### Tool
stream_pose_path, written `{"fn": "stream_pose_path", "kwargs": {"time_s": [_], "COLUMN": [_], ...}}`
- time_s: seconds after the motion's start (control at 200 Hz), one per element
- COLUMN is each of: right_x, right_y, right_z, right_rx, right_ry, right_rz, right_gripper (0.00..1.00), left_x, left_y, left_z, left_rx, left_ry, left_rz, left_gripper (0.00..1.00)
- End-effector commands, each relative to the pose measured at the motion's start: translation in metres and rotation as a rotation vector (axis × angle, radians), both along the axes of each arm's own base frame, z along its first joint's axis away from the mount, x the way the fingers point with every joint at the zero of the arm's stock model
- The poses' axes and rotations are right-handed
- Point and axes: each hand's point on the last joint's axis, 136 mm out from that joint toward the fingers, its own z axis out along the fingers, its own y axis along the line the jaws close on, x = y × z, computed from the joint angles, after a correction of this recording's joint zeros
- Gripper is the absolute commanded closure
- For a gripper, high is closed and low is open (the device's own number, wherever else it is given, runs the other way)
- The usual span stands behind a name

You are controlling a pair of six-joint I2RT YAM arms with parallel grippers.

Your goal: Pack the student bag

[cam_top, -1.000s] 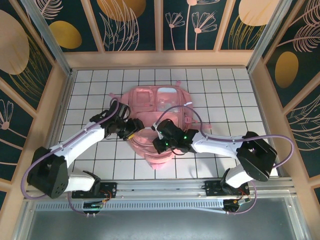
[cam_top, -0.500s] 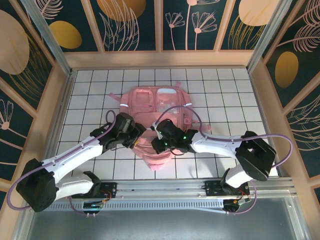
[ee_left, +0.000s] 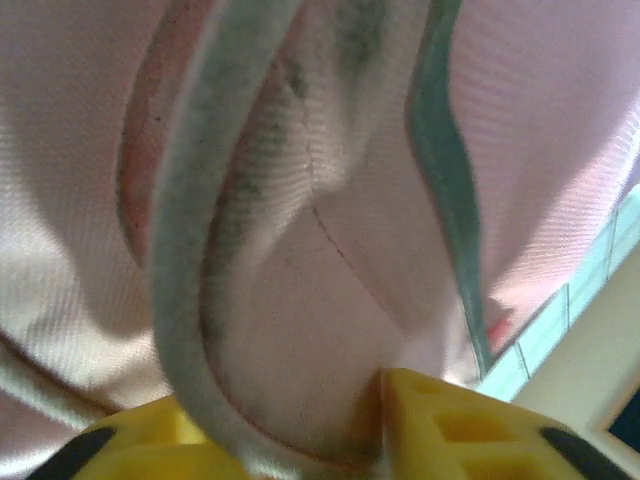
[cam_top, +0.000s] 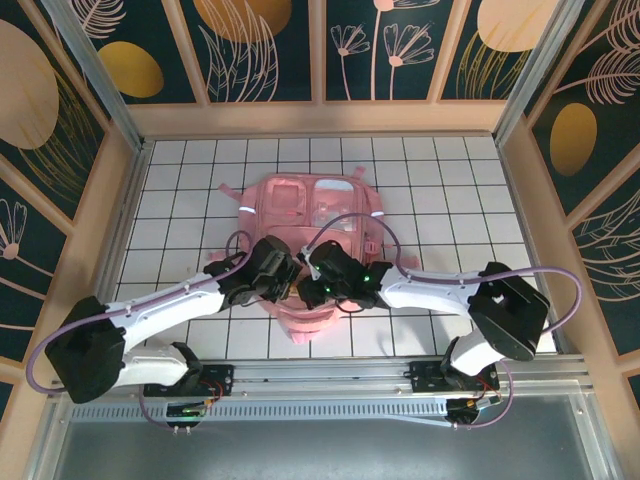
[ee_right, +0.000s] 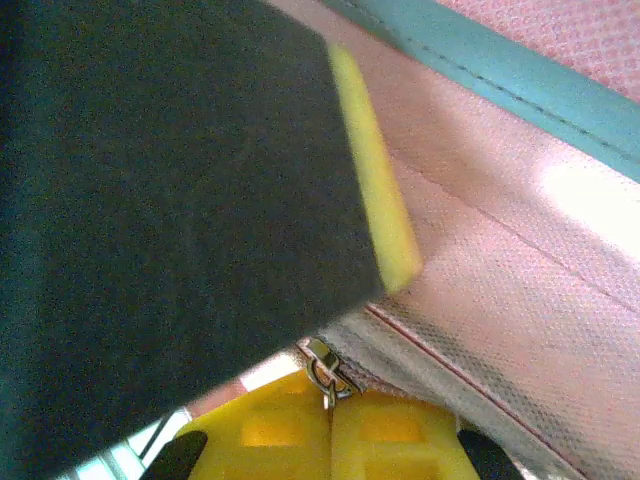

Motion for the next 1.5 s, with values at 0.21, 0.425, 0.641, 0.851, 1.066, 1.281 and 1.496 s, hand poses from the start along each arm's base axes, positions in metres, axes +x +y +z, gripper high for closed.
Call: {"fn": "stream_pose_path", "kwargs": {"time_s": [0.21,0.425,0.641,0.851,1.066,1.281,1.496], "right_x": [-0.006,-0.007,-0.002,-0.005,-0.007,-0.007,-0.009], "right_y": [0.003,-0.016,-0.039,-0.05,-0.037,-0.014,0.001], "right_z": [0.004,-0.008,-0.02,-0.021,-0.017,-0.004,0.001], "right_rx": [0.024,-0.066,-0.122,-0.117,-0.072,-0.024,0.014], "right_ry": [-0.015,-0.03,-0.018,-0.017,-0.001,-0.002,0.008], "right_rz": [0.004,0.001,-0.034,-0.06,-0.036,-0.004,0.031], "right_gripper": [1.0,1.0,1.0,1.0,1.0,1.0,1.0], "left_x": [-0.005,0.004,0.003,0.003,0.006,-0.004,-0.021], "left_y": [0.018,0.028,0.058,0.088,0.077,0.091,0.09], "left_z": [-0.009,-0.007,-0.019,-0.019,-0.024,-0.03,-0.002], "left_rx": [0.015,0.076,0.192,0.273,0.209,0.116,0.02], "left_ry": [-0.008,-0.071,-0.044,-0.026,-0.027,0.0,-0.009], "left_rz": [0.061,-0.056,-0.234,-0.219,-0.261,-0.333,-0.175], "left_gripper": [1.0,1.0,1.0,1.0,0.99,0.54,0.38]}}
